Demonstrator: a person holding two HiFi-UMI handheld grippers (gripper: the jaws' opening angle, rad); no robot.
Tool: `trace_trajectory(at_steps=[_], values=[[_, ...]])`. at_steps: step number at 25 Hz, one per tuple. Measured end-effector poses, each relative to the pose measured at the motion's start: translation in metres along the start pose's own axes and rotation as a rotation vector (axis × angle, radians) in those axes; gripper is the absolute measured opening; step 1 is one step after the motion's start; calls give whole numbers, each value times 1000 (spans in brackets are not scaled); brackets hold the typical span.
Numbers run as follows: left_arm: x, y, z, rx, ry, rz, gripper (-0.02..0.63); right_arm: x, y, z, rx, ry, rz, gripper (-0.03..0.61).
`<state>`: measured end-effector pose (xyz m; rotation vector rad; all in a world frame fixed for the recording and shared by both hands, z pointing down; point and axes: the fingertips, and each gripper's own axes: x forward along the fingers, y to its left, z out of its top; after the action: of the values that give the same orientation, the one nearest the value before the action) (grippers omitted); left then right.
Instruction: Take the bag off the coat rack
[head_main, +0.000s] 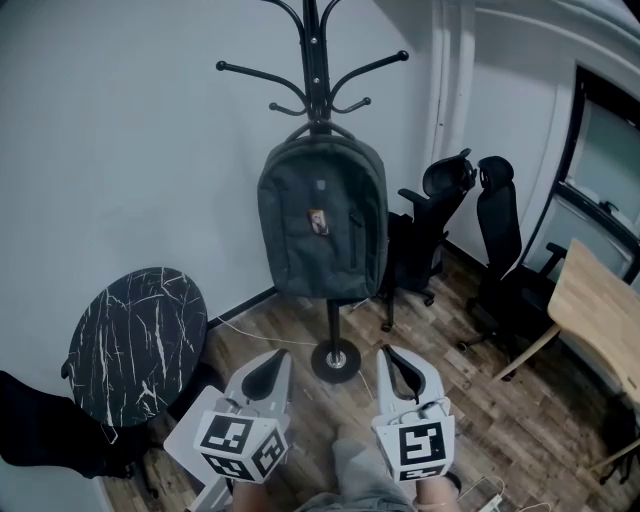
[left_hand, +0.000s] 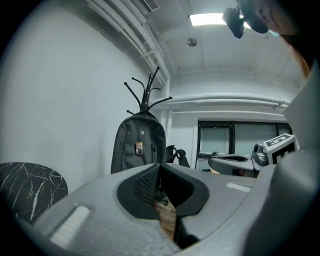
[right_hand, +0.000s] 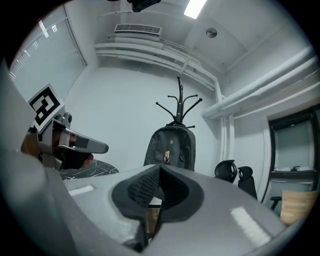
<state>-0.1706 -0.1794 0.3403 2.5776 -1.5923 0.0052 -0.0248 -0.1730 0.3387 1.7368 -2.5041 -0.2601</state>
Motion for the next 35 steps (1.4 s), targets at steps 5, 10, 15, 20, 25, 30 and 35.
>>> trace_trajectory(at_steps=[5, 10, 15, 20, 25, 30, 35], values=[[24, 12, 3, 6, 0, 1, 12, 24, -11, -2, -12, -4, -5, 2], [49, 26, 7, 12, 4, -1, 12, 51, -21, -2, -25, -7, -9, 2], [74, 41, 10, 14, 8, 5, 12, 79, -30, -5, -32, -7, -8, 2], [97, 52, 15, 25, 11, 6, 12, 103, -40, -7, -23, -4, -7, 2], [119, 64, 18, 33, 18, 12, 12, 125, -52, -10, -16, 1, -9, 2], [138, 74, 21, 38, 25, 23, 12, 140, -64, -12, -15, -2, -18, 3], [154, 83, 26, 50, 24, 36, 14, 154, -81, -17, 1, -4, -37, 2]])
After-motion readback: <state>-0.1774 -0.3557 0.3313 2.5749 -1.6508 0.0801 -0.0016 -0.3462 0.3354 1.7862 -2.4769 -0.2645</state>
